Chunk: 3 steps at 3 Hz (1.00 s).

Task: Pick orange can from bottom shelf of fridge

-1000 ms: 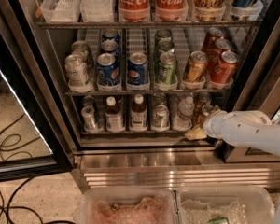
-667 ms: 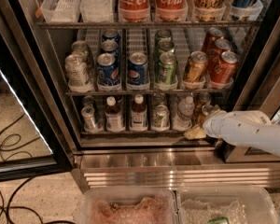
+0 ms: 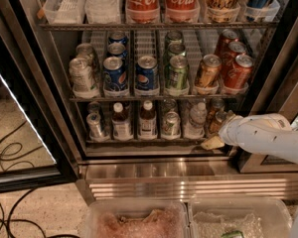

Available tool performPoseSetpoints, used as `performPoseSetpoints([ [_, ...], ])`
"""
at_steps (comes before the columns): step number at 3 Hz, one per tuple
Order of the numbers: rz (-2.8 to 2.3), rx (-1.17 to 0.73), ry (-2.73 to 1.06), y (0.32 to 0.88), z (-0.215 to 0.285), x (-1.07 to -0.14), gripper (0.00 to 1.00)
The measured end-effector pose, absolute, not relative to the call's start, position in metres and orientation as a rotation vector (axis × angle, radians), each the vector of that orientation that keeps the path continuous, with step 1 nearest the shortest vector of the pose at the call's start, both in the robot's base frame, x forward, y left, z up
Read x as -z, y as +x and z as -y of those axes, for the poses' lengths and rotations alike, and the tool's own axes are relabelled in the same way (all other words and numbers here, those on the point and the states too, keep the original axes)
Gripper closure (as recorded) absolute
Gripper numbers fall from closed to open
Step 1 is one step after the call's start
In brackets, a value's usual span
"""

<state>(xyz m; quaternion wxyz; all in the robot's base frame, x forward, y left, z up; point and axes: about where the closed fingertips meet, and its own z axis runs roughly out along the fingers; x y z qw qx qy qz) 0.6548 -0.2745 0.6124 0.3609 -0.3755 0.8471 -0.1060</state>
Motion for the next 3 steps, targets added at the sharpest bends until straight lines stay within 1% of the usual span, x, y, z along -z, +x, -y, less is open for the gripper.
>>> performPoseSetpoints([
  [1, -2.156, 0.326, -1.042, 0.655, 0.276, -0.616, 0.00],
  [2, -2.156, 0.325, -1.041, 0.655, 0.275, -0.616, 0.00],
  [3, -2.184, 0.305, -0.973, 0.667, 0.278, -0.612, 0.00],
])
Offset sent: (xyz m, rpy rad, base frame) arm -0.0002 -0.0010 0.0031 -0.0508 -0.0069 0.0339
